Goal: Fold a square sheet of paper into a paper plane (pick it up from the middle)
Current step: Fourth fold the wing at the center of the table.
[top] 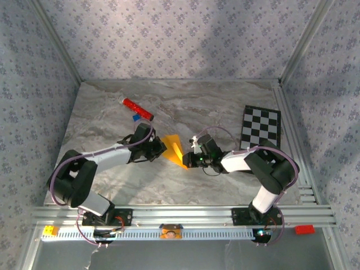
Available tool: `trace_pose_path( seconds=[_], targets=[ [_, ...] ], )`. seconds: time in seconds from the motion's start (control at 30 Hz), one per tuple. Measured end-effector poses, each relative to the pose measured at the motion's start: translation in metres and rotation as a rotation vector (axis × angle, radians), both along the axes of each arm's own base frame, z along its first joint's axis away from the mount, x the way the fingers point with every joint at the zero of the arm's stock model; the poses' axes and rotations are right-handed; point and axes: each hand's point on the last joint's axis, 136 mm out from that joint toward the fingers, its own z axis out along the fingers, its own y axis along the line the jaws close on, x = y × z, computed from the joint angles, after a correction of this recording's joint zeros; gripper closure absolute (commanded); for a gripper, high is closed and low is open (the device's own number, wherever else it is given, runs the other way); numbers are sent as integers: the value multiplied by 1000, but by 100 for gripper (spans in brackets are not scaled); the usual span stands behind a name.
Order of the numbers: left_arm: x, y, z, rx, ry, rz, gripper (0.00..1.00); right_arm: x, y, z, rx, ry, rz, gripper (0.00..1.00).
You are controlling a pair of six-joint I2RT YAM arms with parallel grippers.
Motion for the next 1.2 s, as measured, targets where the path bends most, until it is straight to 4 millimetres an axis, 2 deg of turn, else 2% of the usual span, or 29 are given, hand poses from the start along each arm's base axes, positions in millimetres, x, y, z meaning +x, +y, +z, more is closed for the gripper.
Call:
trace_pose_path(
  seconds=[0.2,0.47,0.73,1.2],
  targets=[
    [8,-21,6,-48,-34,-48,93,-1,-2,0,23,18,-15,100],
    [8,-43,-4,-73,-30,-101,93,0,-6,-2,34,37,-32,100],
    [13,-50,-3,-93,-44,-109,93,0,-7,-2,38,44,-35,100],
    [19,-57,-13,-91,-27,-107,93,0,-8,-2,37,45,-37,100]
  ],
)
